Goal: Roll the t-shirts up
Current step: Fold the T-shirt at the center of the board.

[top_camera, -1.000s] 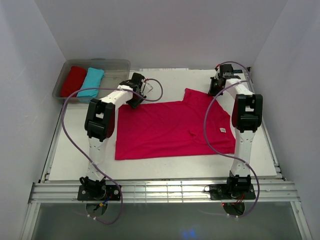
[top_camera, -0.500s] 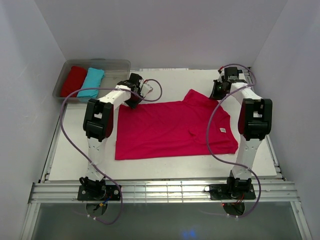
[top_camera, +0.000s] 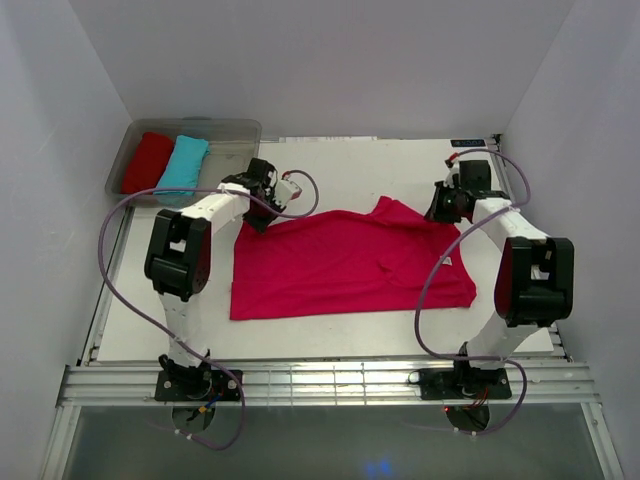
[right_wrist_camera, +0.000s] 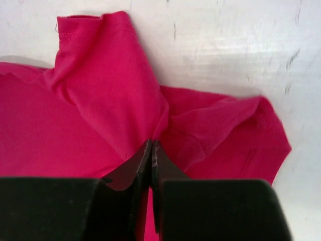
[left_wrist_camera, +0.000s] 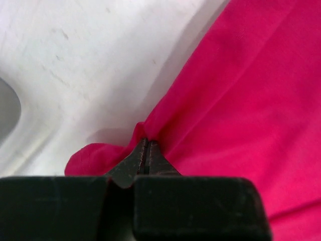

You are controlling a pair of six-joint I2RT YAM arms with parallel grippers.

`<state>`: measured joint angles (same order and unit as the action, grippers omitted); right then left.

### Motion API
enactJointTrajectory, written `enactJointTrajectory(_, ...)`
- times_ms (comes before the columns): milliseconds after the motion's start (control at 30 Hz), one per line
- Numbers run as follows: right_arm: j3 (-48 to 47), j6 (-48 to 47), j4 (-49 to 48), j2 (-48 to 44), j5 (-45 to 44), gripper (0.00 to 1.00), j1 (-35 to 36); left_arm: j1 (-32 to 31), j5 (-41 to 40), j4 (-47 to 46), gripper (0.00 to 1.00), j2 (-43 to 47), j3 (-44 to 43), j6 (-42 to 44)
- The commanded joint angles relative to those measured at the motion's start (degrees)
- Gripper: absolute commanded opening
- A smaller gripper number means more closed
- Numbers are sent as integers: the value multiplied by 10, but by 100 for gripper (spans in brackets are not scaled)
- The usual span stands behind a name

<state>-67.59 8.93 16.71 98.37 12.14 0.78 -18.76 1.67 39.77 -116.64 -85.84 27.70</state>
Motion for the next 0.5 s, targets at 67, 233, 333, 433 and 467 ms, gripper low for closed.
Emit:
enactJointTrajectory(67,88,9,-33,-109,-8,8,-1,-12,33,-34,0,119,71,21)
enactJointTrajectory(233,151,14,-22,-189,-37,8,-1,-14,18,-36,0,170,135,27)
enactJointTrajectory(333,187,17,-17,-223,-51,8,-1,-15,18,-35,0,201,162,29)
enactJointTrajectory(433,219,24,-15,-243,-44,8,-1,-17,22,-29,0,229,191,28)
enactJointTrajectory(467,226,26,-15,-246,-44,8,-1,-19,22,-26,0,235,199,27)
